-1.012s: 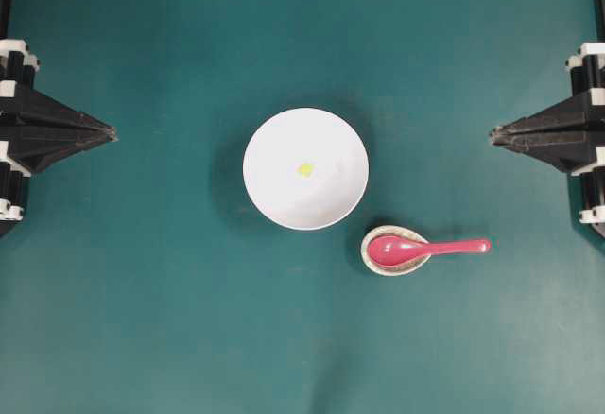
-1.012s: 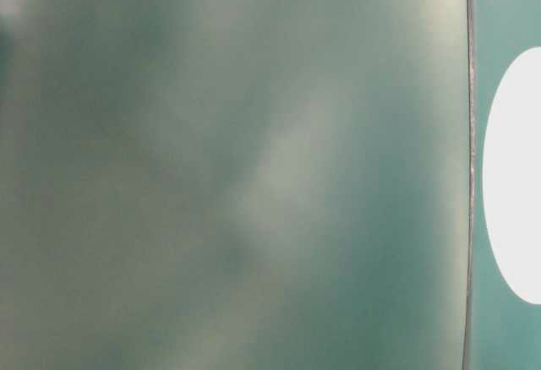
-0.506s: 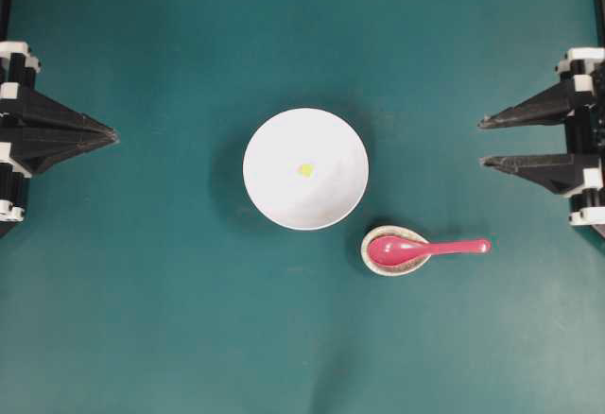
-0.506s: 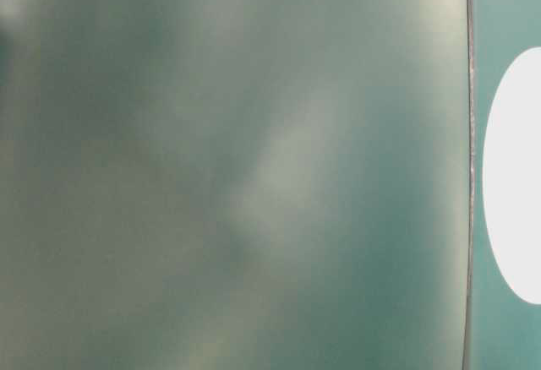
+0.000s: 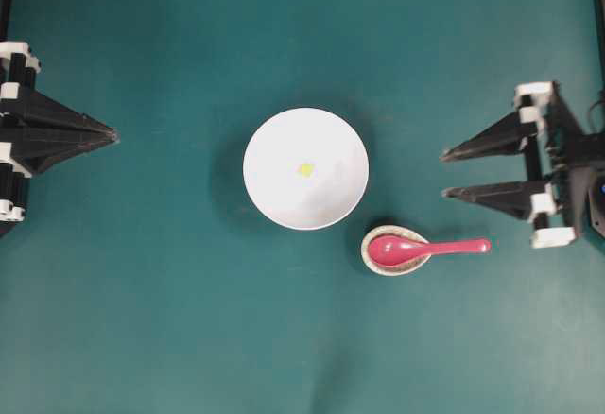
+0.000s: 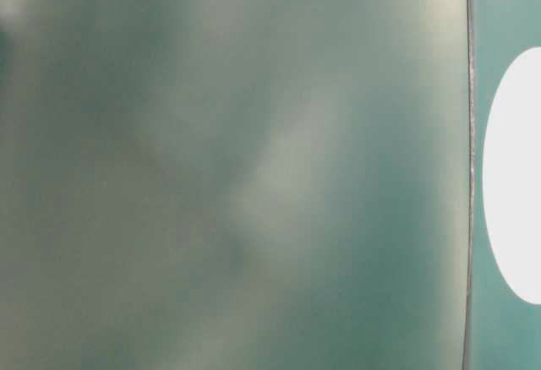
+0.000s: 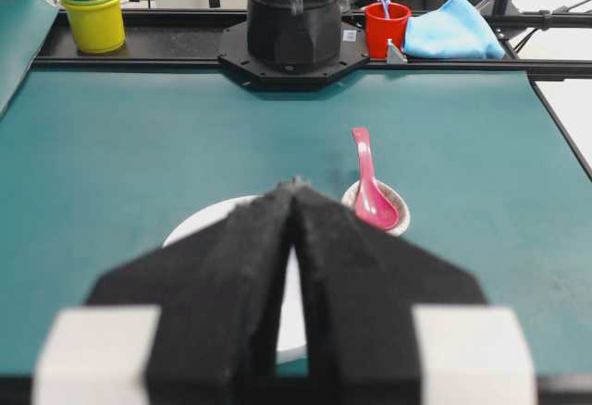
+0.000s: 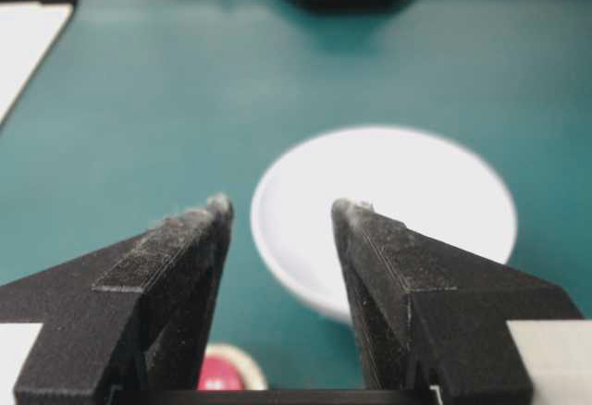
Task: Scoop the yellow hexagonal prism block from the bowl with a spoon using the right arm.
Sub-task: 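Move the right gripper left toward the pink spoon handle, then lower the right gripper onto the spoon handle and close it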
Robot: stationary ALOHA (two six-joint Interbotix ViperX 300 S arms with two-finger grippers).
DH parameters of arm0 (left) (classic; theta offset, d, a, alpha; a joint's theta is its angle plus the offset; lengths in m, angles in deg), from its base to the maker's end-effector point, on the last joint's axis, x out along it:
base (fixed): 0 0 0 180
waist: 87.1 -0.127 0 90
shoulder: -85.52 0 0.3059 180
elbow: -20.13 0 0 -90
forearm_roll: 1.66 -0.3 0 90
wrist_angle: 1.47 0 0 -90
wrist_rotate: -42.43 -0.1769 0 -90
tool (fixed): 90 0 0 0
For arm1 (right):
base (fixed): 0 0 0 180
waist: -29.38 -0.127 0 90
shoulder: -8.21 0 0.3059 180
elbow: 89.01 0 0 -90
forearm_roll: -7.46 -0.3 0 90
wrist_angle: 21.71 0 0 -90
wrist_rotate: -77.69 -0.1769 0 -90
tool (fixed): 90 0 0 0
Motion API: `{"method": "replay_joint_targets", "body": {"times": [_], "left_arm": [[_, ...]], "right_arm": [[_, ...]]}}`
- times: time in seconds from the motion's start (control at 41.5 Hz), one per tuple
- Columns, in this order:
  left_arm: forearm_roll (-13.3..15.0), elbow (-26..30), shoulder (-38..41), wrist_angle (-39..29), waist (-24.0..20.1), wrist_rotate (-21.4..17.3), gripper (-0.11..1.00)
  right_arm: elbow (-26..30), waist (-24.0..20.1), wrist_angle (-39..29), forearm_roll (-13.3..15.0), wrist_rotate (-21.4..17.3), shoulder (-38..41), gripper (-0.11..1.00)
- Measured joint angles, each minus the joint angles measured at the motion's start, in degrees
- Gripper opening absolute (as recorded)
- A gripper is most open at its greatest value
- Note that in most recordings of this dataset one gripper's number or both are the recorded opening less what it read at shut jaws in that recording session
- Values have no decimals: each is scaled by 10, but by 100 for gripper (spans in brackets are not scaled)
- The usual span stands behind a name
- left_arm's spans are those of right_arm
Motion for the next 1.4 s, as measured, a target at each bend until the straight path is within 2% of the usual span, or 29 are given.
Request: {"method": "replay_joint_targets", "body": {"times": [0.145,0.241,0.53,0.843,0.94,1.108,1.397], "left_arm": [[0,0,0,-1,0,0,2],[0,0,0,-1,0,0,2],[0,0,1,-4,0,-1,2],[0,0,1,-5,0,0,2],[0,0,2,-5,0,0,2],[0,0,4,-8,1,0,2],[0,0,4,-11,0,0,2]], "right_arm": [[-13,-16,57,-27,-2,63,52],[-27,-33,100,-57,-3,106,52],[-72,-124,229,-148,-27,198,52],[-75,-209,294,-238,-50,308,52],[-75,-227,323,-250,-51,338,52],[-75,-251,359,-252,-52,381,52],[-76,-263,367,-258,-52,418,52]]}}
